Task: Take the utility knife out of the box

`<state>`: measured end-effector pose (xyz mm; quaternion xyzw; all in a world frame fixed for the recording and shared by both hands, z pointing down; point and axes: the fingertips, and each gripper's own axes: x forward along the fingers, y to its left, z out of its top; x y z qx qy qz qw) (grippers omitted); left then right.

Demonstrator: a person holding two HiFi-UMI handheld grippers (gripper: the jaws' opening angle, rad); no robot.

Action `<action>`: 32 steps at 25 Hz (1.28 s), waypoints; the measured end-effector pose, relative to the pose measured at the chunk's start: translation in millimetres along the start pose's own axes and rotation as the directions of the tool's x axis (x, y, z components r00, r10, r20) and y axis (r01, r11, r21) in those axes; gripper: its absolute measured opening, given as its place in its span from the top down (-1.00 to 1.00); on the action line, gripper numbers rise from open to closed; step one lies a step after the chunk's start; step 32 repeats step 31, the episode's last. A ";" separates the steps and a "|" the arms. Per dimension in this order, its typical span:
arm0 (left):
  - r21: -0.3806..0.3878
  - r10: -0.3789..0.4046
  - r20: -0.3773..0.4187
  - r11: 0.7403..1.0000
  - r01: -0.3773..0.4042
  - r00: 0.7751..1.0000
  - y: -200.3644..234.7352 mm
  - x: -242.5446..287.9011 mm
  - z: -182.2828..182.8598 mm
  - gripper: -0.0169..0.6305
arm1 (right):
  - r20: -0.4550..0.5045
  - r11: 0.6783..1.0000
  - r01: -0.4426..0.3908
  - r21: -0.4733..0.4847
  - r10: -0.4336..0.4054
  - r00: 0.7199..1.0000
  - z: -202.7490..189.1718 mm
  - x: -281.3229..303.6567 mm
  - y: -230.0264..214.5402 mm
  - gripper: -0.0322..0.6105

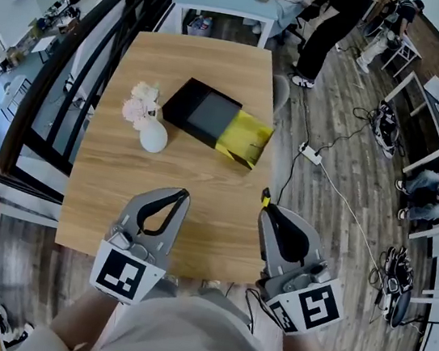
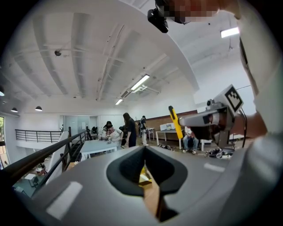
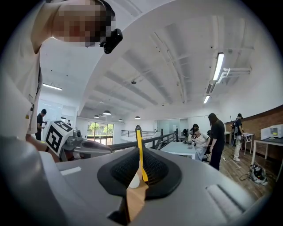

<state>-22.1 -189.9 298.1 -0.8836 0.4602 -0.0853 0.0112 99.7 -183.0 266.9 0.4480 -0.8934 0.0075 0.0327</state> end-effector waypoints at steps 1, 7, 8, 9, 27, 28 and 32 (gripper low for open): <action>-0.003 -0.005 -0.002 1.000 0.005 1.000 -1.2 -0.3 -0.7 0.94 | -0.001 1.000 0.000 0.006 0.000 1.000 -1.0 -0.9 -0.1 0.82; -0.070 -0.034 -0.002 0.997 0.034 0.999 -6.3 -1.4 2.7 0.94 | -0.008 1.000 -0.001 0.000 0.001 1.000 -2.0 -1.5 -2.2 0.82; -0.076 -0.040 0.001 0.996 0.040 0.999 -5.8 -1.5 4.4 0.94 | -0.009 1.000 -0.002 -0.015 0.002 1.000 -2.0 -0.8 -1.6 0.82; -0.070 -0.040 0.002 0.997 0.040 0.999 -5.3 -1.3 5.7 0.94 | -0.010 1.000 -0.001 -0.030 0.001 1.000 -2.0 -0.4 -1.1 0.82; -0.021 -0.045 -0.007 0.999 0.044 0.999 -16.0 1.7 -0.5 0.94 | 0.009 0.998 0.013 -0.057 -0.012 1.000 1.5 -1.6 -3.0 0.82; -0.021 -0.046 -0.008 0.999 0.045 0.999 -16.3 1.6 -1.5 0.94 | 0.009 0.998 0.011 -0.058 -0.011 1.000 1.2 -1.4 -2.5 0.82; -0.019 -0.050 -0.014 0.999 0.050 0.999 -17.2 2.2 -6.0 0.94 | 0.002 0.998 0.007 -0.058 -0.007 1.000 -2.2 -0.4 -1.4 0.82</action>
